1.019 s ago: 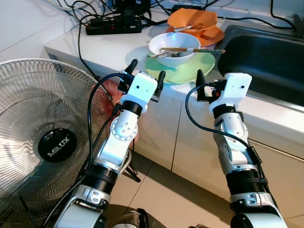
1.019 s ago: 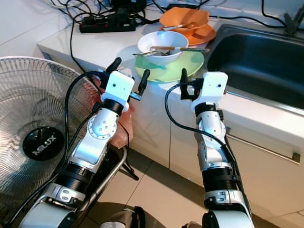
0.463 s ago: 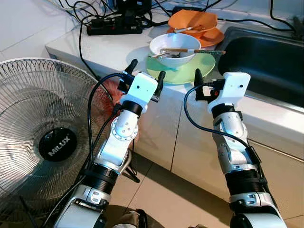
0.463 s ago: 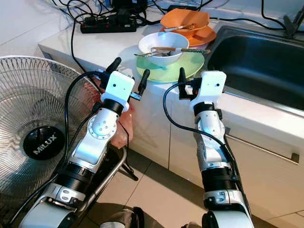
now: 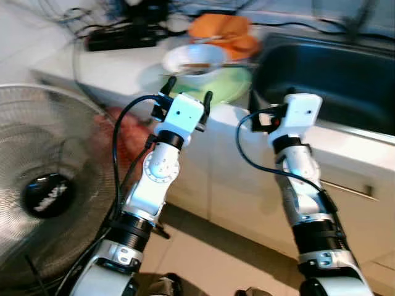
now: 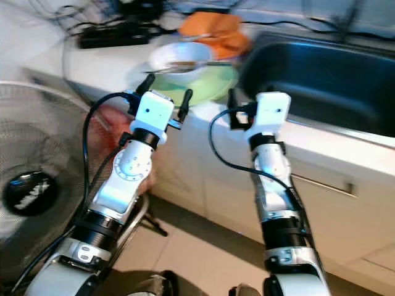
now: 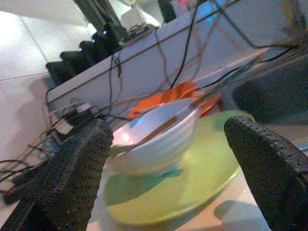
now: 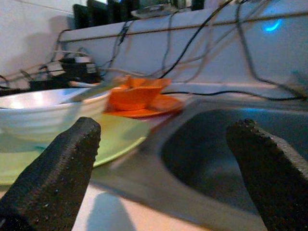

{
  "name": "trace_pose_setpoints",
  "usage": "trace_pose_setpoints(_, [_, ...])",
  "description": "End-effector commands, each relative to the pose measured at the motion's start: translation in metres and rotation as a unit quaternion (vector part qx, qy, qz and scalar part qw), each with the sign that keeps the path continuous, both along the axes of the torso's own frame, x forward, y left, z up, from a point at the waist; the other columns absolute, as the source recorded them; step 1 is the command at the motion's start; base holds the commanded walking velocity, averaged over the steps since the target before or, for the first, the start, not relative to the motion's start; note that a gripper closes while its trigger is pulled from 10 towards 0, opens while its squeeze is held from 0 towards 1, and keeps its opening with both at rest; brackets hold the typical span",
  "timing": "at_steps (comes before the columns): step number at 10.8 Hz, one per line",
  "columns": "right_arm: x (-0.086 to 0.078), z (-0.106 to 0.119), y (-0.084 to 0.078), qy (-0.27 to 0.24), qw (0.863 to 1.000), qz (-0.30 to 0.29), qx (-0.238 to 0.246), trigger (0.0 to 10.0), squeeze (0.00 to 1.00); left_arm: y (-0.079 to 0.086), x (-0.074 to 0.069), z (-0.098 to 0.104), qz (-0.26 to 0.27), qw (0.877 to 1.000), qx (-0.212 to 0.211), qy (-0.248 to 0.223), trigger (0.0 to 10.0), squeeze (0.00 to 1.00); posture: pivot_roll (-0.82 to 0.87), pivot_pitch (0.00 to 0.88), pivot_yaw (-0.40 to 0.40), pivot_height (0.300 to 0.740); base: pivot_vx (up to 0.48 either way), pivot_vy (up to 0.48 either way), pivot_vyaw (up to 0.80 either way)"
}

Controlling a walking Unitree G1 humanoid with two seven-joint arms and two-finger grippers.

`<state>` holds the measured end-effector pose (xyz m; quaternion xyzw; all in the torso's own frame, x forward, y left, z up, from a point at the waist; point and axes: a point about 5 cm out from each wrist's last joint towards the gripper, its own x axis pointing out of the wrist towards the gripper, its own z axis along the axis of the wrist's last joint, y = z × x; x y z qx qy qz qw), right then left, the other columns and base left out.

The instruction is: Kitchen organization

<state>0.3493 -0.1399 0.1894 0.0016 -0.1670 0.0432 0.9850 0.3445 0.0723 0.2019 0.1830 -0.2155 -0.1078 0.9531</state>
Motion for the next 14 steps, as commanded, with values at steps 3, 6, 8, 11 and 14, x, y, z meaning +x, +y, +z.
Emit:
trace_pose_setpoints(3, [-0.0018, -0.0001, 0.0056, 0.000, 1.000, 0.011, -0.001, 10.0, 0.00, 0.0056, -0.0003, -0.0015, 0.011, 1.000, 0.001, -0.001, 10.0, 0.00, -0.01, 0.098, 0.070, 0.740, 0.000, -0.334, 0.00])
trace_pose_setpoints(6, [-0.0023, -0.0005, 0.0064, -0.001, 1.000, 0.013, -0.002, 10.0, 0.00, 0.0064, -0.0005, -0.0013, 0.014, 1.000, 0.000, -0.001, 10.0, 0.00, 0.00, 0.101, 0.068, 0.740, 0.000, -0.330, 0.56])
trace_pose_setpoints(8, [-0.0022, -0.0011, 0.0063, 0.002, 1.000, 0.014, 0.001, 10.0, 0.00, 0.0063, -0.0005, -0.0012, 0.014, 1.000, -0.002, -0.001, 10.0, 0.00, 0.00, 0.100, 0.067, 0.740, 0.000, -0.328, 0.00])
trace_pose_setpoints(11, [-0.0023, -0.0017, 0.0074, 0.003, 1.000, 0.016, -0.002, 10.0, 0.00, 0.0074, -0.0010, -0.0009, 0.015, 1.000, -0.007, -0.003, 10.0, 0.00, -0.01, 0.100, 0.067, 0.740, 0.000, -0.211, 0.00])
trace_pose_setpoints(14, [-0.0027, -0.0020, 0.0072, 0.003, 1.000, 0.019, -0.002, 10.0, 0.00, 0.0070, -0.0019, -0.0004, 0.013, 1.000, -0.017, -0.005, 10.0, 0.00, 0.00, 0.101, 0.065, 0.740, 0.000, 0.000, 0.00])
